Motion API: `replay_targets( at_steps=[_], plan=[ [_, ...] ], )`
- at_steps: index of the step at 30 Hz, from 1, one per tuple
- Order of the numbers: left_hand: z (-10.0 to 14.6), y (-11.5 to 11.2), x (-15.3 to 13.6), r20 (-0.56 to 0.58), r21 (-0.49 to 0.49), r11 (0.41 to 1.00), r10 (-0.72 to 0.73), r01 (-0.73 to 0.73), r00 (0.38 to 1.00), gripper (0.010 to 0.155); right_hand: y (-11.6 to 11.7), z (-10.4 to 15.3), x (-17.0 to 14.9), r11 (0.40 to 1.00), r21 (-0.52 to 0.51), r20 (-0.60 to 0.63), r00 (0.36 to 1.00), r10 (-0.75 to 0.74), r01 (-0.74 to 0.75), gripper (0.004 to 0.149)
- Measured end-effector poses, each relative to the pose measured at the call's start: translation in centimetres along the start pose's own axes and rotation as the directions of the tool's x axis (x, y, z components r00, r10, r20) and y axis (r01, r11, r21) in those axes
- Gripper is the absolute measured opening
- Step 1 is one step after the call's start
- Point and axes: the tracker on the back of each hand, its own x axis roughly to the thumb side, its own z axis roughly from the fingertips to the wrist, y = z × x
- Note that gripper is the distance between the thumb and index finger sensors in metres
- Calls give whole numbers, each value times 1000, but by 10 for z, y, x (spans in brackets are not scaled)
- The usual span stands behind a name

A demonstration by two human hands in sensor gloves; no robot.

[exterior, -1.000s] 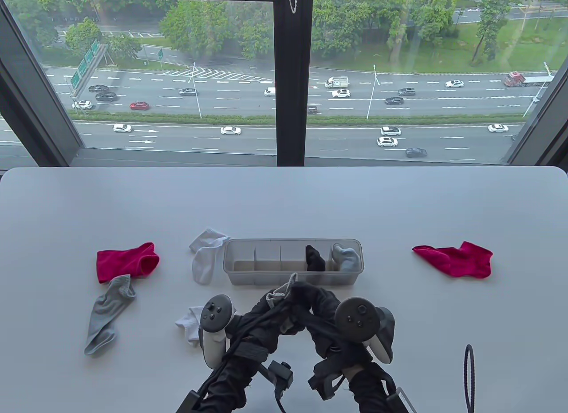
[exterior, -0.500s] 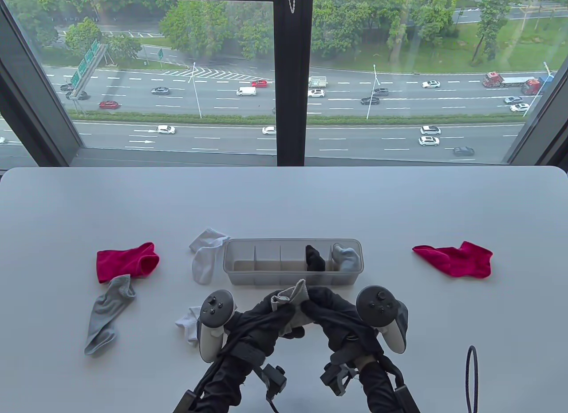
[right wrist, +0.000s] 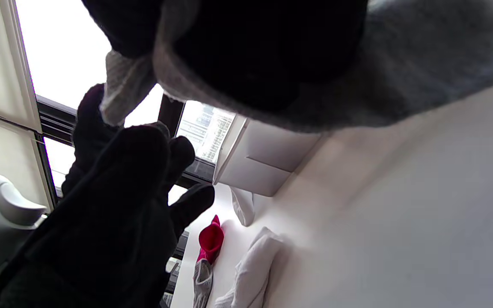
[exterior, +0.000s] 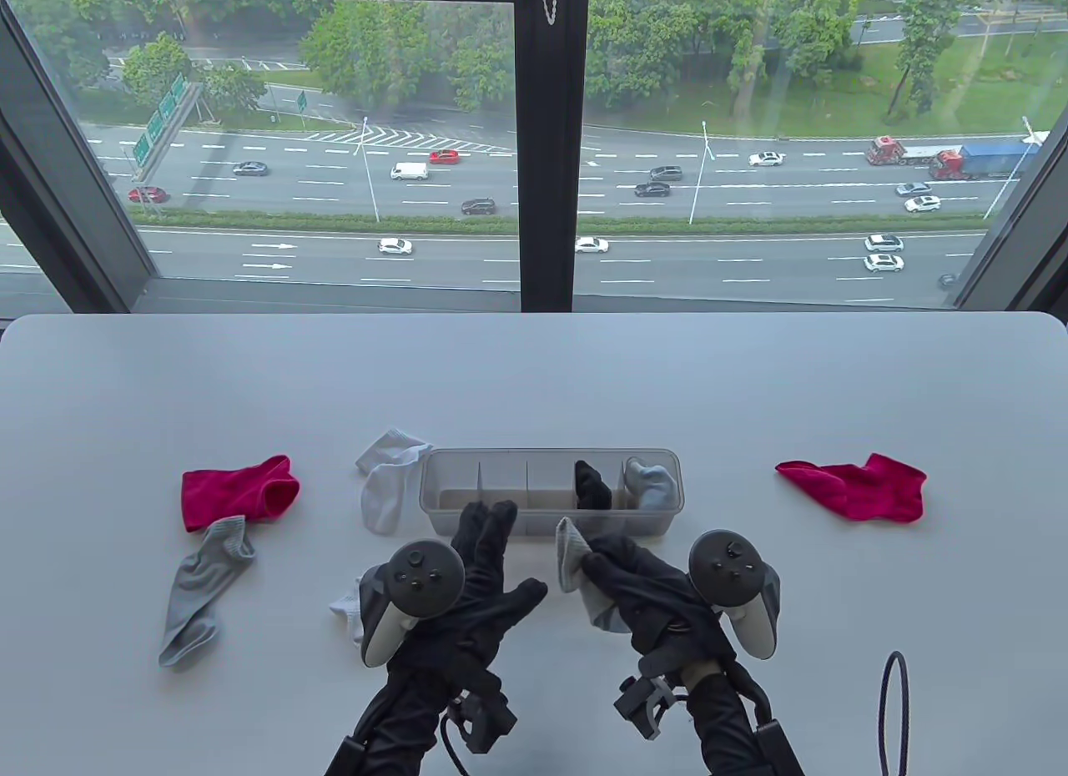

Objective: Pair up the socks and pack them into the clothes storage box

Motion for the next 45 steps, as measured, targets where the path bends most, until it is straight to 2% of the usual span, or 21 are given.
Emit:
replay_targets(
  at_steps=[2,3,4,7,9,11,12,13,14,16,18,23,27,30,32,34,36,39,41,42,45],
  plan=[
    [1,2,7,82,32,999,4,-7,997,65,8,-2,-1,996,87,-8,1000,-15,15,46],
    [2,4,6,76,53,998,34,-38,997,48,9,-2,-2,996,91,-4,1000,-20,20,47],
    [3,6,2,58,100,993,60,-66,996,42,9,-2,-4,995,95,-2,999,-32,32,52],
    [4,8,-7,-22,125,990,61,-58,998,44,12,-1,-5,982,138,25,991,-135,130,77],
    [3,8,-9,-3,118,989,84,-83,996,44,15,-2,0,982,181,43,997,-57,48,87],
    [1,9,-4,30,117,987,108,-111,994,44,17,-2,6,982,121,36,989,145,-148,78],
    [2,10,-2,26,126,987,96,-99,995,43,16,-2,8,976,60,26,977,210,-212,65],
    [3,11,1,35,120,990,77,-80,996,44,13,0,9,971,-39,5,972,234,-234,46],
    [3,12,3,38,113,991,70,-74,997,46,11,2,10,975,-80,5,978,208,-207,41],
    [3,15,8,39,49,996,73,-75,997,52,0,6,14,991,-80,56,992,114,-109,41],
    [4,19,10,30,36,996,83,-84,996,43,-8,10,20,988,-133,81,992,92,-81,41],
    [3,26,8,70,-46,965,260,-258,963,39,-13,10,29,997,-8,127,989,-73,75,40],
    [-4,17,-9,-133,-196,910,343,-364,930,39,-8,6,14,995,65,-40,997,-67,69,41],
    [-9,-3,-24,-241,-129,983,100,-134,965,42,2,0,-10,996,9,-217,972,88,-88,42],
    [-13,-15,-27,-301,-199,978,-121,62,946,59,10,-1,-23,963,-40,-302,922,242,-266,54],
    [-13,-18,-24,-258,-245,943,-286,224,923,69,10,0,-25,871,14,-307,827,472,-491,67],
    [-11,-13,-18,-233,-235,922,-360,307,903,72,10,3,-14,763,0,-247,739,627,-647,64],
    [-6,2,-14,-285,-212,943,-311,256,907,74,27,2,-7,733,147,-85,730,678,-664,60],
    [-2,17,-16,-325,-174,952,-298,253,897,76,46,-3,-22,714,362,-128,727,675,-599,61],
    [0,23,-19,-344,-162,951,-304,263,888,77,49,-4,-26,693,405,-155,702,695,-596,62],
    [8,52,-31,-418,-118,943,-331,310,846,78,48,-6,-23,613,315,-111,614,782,-724,65]
  ],
)
